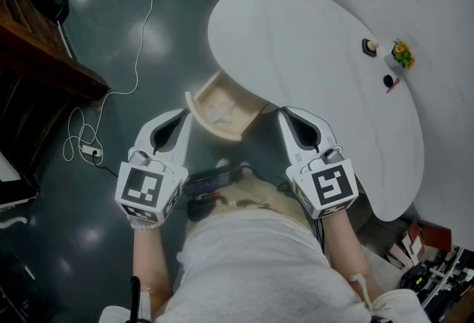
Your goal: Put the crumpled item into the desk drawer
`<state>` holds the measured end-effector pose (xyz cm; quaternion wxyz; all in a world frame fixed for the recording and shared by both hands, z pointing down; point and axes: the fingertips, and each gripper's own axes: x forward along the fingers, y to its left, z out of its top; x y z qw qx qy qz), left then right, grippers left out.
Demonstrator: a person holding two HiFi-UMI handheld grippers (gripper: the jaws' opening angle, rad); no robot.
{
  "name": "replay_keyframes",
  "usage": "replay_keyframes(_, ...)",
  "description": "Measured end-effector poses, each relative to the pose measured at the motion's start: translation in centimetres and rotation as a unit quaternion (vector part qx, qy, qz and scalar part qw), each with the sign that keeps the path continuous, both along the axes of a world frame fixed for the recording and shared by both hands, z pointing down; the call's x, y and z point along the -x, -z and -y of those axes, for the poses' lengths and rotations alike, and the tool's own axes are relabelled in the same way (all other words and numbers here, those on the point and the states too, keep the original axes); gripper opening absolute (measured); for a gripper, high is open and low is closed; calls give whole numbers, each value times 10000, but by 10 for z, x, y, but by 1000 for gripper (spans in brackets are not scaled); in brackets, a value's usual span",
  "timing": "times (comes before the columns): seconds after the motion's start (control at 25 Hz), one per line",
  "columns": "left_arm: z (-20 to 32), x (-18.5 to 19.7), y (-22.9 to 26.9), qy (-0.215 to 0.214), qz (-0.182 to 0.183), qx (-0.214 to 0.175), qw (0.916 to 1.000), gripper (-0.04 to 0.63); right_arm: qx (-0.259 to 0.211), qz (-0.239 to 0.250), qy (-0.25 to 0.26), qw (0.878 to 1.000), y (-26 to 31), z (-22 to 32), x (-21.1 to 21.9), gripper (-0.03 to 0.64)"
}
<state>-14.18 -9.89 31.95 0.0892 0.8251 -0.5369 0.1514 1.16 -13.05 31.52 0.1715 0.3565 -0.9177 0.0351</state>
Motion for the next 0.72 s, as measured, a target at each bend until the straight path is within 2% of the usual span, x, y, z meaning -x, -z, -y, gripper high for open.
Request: replay_keyframes(0.72,3,2,-2,-46,-2,3,10000,-3,40,-69,-37,10000,-3,1,3,5)
